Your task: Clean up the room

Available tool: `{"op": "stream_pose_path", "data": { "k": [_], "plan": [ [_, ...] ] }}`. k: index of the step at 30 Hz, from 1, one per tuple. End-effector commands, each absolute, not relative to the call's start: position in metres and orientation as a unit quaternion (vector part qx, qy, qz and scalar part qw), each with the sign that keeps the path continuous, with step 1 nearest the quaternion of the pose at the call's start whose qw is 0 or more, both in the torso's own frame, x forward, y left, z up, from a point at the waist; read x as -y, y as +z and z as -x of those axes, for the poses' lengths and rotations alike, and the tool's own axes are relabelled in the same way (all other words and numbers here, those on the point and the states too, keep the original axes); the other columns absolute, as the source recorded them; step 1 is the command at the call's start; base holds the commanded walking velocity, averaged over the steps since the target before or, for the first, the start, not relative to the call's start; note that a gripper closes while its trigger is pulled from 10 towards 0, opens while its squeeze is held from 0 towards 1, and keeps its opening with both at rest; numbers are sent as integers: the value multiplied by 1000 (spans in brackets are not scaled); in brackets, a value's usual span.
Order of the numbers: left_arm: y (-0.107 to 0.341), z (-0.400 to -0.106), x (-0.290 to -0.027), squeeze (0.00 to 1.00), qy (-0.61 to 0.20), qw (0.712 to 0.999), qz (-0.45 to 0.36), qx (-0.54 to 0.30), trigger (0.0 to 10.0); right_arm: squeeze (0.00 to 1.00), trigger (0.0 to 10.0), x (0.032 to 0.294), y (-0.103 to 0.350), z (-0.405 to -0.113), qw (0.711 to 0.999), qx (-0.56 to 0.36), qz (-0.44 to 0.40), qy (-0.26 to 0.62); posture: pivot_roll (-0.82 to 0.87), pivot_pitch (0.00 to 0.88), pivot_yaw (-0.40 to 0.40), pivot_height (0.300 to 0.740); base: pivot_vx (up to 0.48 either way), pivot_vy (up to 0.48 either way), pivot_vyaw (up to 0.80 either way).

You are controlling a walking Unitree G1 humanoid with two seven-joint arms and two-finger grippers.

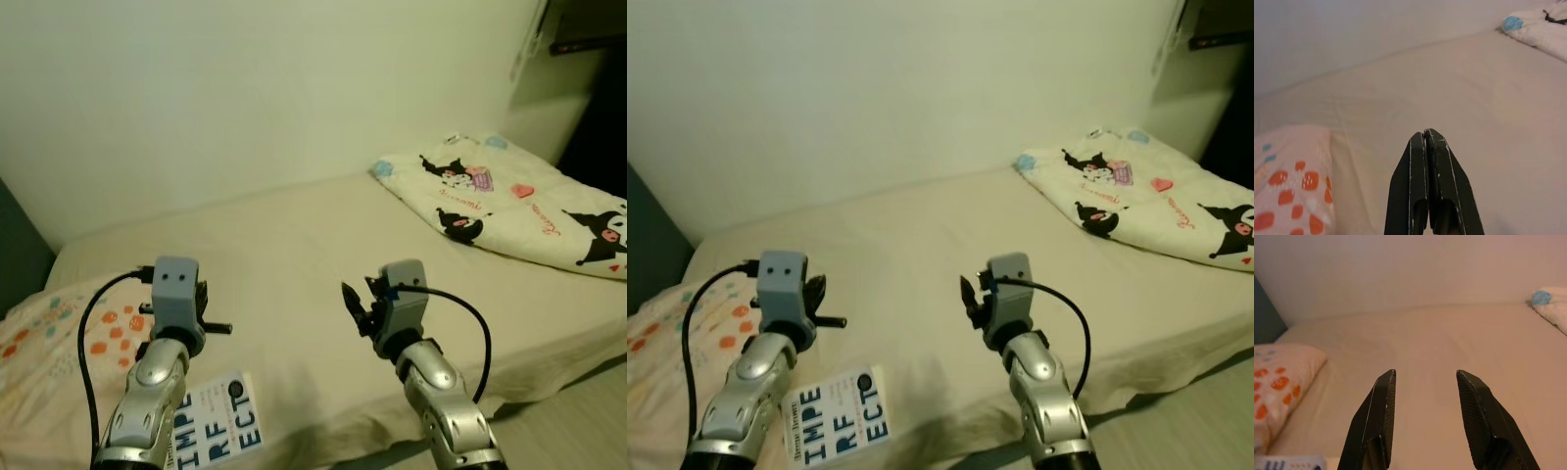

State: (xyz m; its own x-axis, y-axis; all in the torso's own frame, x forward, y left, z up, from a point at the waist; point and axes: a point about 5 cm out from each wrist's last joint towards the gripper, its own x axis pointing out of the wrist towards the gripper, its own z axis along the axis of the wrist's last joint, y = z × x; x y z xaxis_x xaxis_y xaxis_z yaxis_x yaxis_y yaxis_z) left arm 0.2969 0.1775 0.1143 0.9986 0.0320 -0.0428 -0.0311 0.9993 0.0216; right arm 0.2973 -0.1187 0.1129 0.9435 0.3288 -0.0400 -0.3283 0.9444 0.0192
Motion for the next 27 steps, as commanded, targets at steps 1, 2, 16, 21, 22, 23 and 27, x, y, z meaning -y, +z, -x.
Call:
{"op": "stream_pose_path", "data": {
  "k": [1, 2, 16, 21, 22, 23, 27],
  "plan": [
    [111, -295, -180, 0, 22, 999, -9, -27, 10000, 0, 10000, 115, 113, -296, 983, -21, -4, 180, -83, 0, 7, 732, 0, 0, 0],
    [111, -295, -180, 0, 22, 999, -9, -27, 10000, 0, 10000, 115, 113, -296, 983, -21, -4, 180, -83, 0, 7, 732, 0, 0, 0],
    [112, -294, -179, 0, 18, 1000, -6, -22, 10000, 0, 10000, 108, 112, -294, 980, -16, 0, 199, -84, 0, 6, 732, 0, 0, 0],
    [111, -293, -178, 0, 16, 1000, -8, -23, 10000, 0, 10000, 108, 111, -294, 980, -16, 2, 198, -85, 0, 7, 732, 0, 0, 0],
    [111, -293, -178, 0, 16, 1000, -8, -23, 10000, 0, 10000, 108, 111, -294, 980, -16, 2, 198, -85, 0, 7, 732, 0, 0, 0],
    [111, -293, -178, 0, 16, 1000, -9, -23, 10000, 0, 10000, 109, 111, -294, 980, -16, 3, 197, -85, 0, 7, 732, 0, 0, 0],
    [112, -295, -177, 0, 21, 999, -5, -30, 10000, 0, 10000, 113, 109, -297, 984, -21, 15, 179, -89, 0, 0, 732, 0, 0, 0]
  ]
}}
